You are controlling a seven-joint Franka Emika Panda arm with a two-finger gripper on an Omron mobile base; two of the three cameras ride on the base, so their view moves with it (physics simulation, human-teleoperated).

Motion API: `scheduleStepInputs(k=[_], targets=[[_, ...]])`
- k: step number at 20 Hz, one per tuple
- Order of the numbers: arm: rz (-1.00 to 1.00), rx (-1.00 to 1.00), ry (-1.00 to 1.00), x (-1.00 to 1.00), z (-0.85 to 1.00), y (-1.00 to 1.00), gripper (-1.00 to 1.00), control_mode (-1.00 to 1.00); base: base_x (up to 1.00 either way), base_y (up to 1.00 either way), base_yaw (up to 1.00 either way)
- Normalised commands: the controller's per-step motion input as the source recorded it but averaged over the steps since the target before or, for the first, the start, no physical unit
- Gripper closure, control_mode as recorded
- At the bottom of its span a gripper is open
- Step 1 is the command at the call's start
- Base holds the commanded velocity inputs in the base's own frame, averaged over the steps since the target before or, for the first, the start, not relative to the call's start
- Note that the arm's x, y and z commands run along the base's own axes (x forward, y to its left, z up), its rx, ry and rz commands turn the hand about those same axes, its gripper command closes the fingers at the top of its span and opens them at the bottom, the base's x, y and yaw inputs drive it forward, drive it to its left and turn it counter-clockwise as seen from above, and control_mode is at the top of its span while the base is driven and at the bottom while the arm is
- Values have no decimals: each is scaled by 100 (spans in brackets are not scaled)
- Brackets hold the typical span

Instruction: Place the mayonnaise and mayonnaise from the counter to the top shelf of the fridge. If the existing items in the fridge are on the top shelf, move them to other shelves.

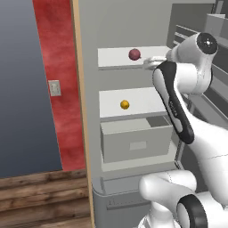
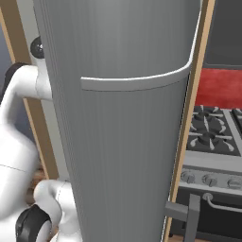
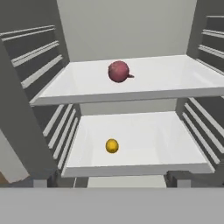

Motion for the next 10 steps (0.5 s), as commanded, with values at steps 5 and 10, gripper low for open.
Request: scheduleStepInputs(k=[5, 10], targets=[[-8, 0, 0, 85, 5, 0, -100, -100, 0, 0, 0], [0, 0, 5, 82, 0, 0, -100, -100, 0, 0, 0]])
